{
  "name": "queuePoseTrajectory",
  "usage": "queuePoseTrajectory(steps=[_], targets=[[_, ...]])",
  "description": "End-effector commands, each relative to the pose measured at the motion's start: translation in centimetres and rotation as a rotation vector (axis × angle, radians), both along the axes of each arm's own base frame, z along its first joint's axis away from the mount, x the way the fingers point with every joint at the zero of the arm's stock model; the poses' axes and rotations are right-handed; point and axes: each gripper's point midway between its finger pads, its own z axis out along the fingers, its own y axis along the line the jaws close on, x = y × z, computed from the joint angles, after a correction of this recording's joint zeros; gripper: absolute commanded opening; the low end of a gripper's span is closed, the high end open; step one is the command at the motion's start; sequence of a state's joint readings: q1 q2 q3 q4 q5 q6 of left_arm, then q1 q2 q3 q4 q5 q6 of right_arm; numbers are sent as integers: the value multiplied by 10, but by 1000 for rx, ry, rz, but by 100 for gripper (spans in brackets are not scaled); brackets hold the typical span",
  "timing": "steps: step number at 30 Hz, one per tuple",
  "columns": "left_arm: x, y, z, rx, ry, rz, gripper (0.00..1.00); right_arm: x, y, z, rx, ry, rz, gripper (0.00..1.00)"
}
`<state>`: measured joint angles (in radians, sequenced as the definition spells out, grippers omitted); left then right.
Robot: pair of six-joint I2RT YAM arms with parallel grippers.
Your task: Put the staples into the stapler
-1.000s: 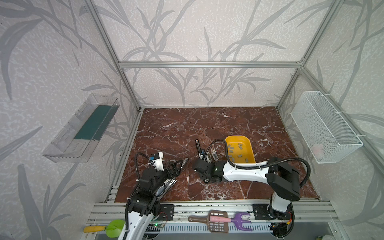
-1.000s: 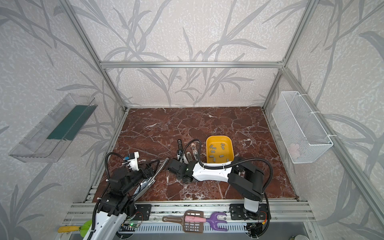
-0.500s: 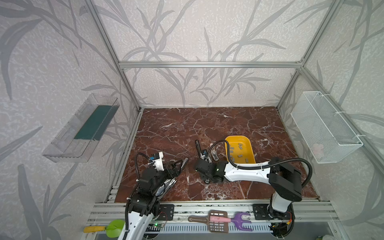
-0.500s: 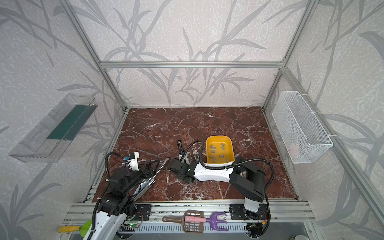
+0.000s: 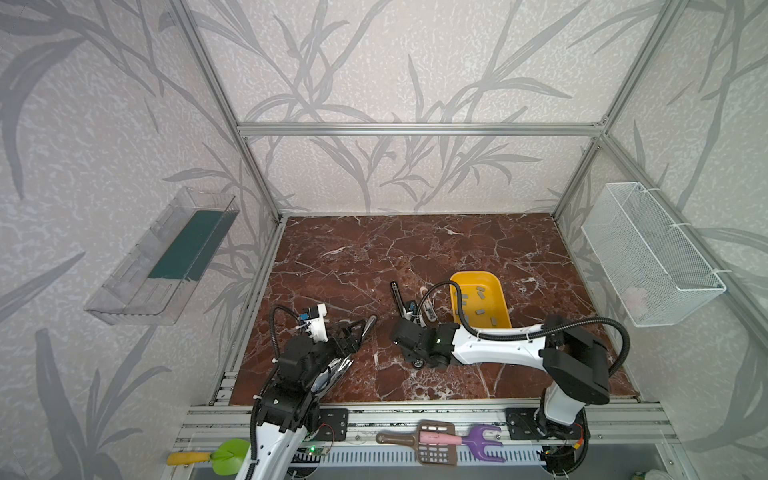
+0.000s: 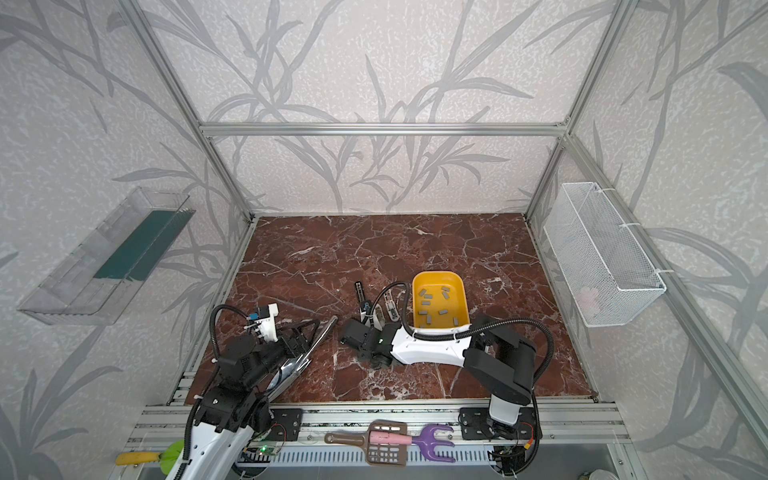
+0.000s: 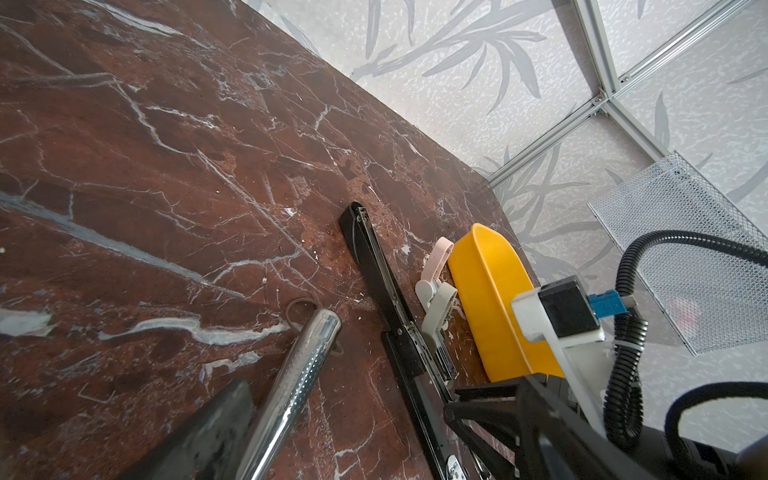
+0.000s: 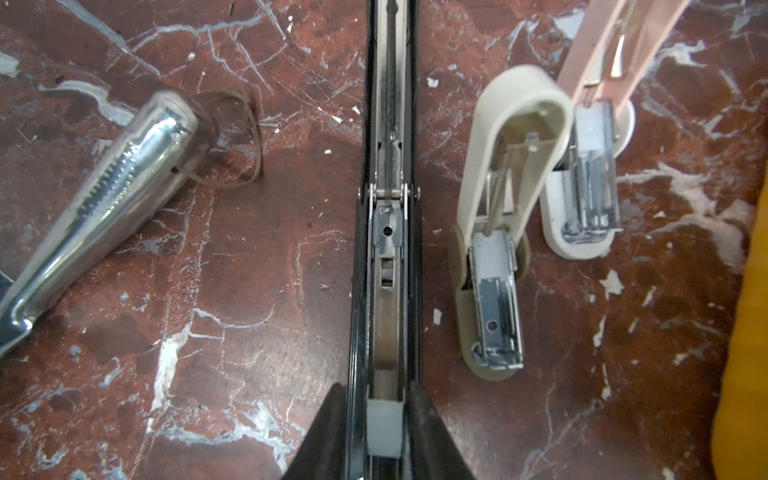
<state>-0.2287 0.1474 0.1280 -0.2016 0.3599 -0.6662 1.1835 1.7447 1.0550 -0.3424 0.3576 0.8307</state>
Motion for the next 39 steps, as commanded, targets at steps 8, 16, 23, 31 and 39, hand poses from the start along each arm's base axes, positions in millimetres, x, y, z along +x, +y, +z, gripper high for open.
queuePoseTrajectory(steps=[8, 16, 23, 31, 39], targets=[[2, 1, 0, -3, -11, 14, 99, -2, -7, 6, -7, -5, -5, 31], [2, 1, 0, -1, -12, 13, 99, 2, -13, 28, 16, -58, -6, 39], [2, 1, 0, -1, -12, 14, 99, -6, -2, 8, 28, 5, 25, 43], [2, 2, 0, -1, -13, 16, 99, -11, 11, -7, 27, 54, 60, 44], [2, 2, 1, -2, -13, 16, 99, -12, 20, -10, 35, 69, 90, 43]])
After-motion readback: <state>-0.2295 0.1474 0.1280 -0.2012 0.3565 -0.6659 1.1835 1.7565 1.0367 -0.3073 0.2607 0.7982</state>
